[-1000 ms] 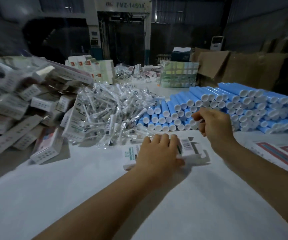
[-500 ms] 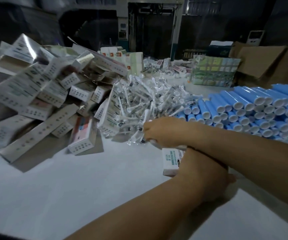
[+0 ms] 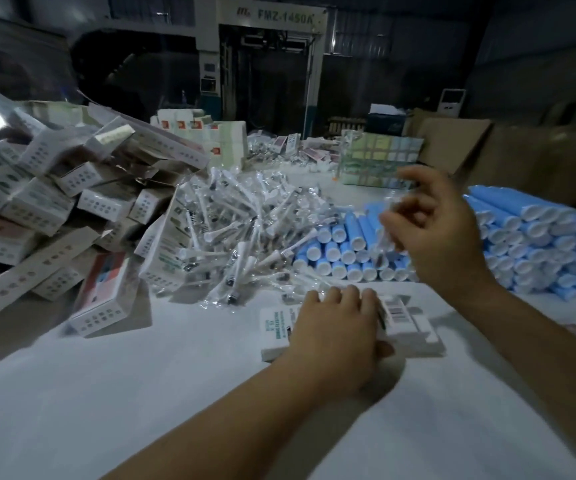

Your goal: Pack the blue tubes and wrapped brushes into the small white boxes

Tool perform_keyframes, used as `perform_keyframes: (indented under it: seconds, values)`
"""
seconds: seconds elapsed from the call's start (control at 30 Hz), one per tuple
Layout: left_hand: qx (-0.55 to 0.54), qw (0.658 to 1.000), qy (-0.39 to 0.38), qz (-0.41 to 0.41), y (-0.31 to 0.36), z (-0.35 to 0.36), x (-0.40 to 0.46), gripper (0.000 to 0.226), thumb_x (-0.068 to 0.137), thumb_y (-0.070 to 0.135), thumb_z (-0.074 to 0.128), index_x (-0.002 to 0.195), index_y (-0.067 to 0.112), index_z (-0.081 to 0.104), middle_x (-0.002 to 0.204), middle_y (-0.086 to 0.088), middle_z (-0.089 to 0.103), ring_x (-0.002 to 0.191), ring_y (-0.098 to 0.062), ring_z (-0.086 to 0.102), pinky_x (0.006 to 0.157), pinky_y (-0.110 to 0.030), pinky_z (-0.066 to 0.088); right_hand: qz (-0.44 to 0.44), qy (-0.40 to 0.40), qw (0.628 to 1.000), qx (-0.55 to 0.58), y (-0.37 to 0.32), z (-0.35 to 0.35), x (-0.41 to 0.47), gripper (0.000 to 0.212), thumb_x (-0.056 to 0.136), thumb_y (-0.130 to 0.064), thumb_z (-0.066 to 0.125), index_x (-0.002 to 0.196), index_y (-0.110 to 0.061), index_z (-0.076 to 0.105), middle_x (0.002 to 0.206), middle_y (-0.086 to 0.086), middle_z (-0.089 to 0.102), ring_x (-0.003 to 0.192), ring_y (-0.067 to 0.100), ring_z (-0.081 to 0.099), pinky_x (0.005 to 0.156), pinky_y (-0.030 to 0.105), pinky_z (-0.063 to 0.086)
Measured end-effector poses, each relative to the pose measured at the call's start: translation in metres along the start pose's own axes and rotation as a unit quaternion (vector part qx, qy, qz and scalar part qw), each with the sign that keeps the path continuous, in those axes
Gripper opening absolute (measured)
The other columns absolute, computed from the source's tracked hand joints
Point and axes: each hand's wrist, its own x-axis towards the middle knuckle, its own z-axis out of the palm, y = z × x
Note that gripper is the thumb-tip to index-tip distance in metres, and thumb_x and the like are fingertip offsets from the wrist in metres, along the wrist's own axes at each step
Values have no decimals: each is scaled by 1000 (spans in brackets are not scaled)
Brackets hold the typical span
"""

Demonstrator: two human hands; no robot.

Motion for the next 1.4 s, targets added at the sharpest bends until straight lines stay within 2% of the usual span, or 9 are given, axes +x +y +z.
perform_keyframes:
  seconds: [0.1,0.23,0.53,0.67,0.8,0.97,1.03,1.2,1.4]
  values:
    - [5,999,38,-31,-3,-2,3,70,90,62,39,143,18,24,134,-6,43,122,-28,41,97,-42,31,136,187,969,90,15,-44,-21,23,86,0,64,85,-22,56,59,-5,61,48,11,57,47,24,49]
    - [-1,996,63,-70,-3,0,6,70,90,66,35,142,22,23,134,-2,43,120,-25,41,92,-39,33,300,252,904,174,37,-58,-45,16,89,0,61,82,-12,52,46,-1,60,43,9,58,45,23,51]
    - [32,993,87,-75,4,5,7,72,87,68,32,142,23,24,134,-1,45,117,-23,44,90,-37,34,327,198,924,11,37,-17,-57,19,81,-21,74,68,-12,62,65,1,66,61,11,61,59,24,48]
    - [32,994,79,-74,4,6,8,72,87,67,33,143,23,22,134,0,44,118,-23,43,91,-37,33,326,103,939,29,29,-7,-67,32,95,-33,54,68,-21,67,68,-4,72,64,9,69,56,21,52]
    - [36,992,87,-81,-2,5,8,71,87,67,34,141,23,23,130,1,45,117,-22,44,89,-36,34,236,139,959,-69,28,-17,-69,31,98,-28,48,73,-23,66,87,-5,62,84,8,57,77,19,41]
    - [33,990,87,-102,-8,7,11,73,88,66,35,144,22,22,133,1,44,120,-23,42,91,-36,33,242,109,963,-47,25,-15,-76,18,92,-21,59,77,-13,65,75,-3,60,67,8,50,60,22,37]
    - [42,989,89,-113,-8,8,12,74,88,66,36,145,21,22,133,0,44,121,-23,42,90,-36,34,240,88,966,-41,24,-10,-78,10,91,-18,61,89,-16,71,80,-8,65,75,7,58,66,20,44]
    - [65,987,91,-118,-5,10,13,74,89,65,38,145,19,23,134,-2,44,121,-25,42,90,-37,33,272,67,960,4,22,-3,-80,38,89,-14,64,127,-11,61,85,-24,63,100,11,64,94,32,51]
    - [81,986,97,-110,-4,12,13,74,89,66,38,144,18,24,133,-3,45,119,-25,43,90,-38,35,272,43,961,22,22,-2,-84,48,88,-6,62,135,-13,53,83,-23,67,92,1,65,89,23,49]
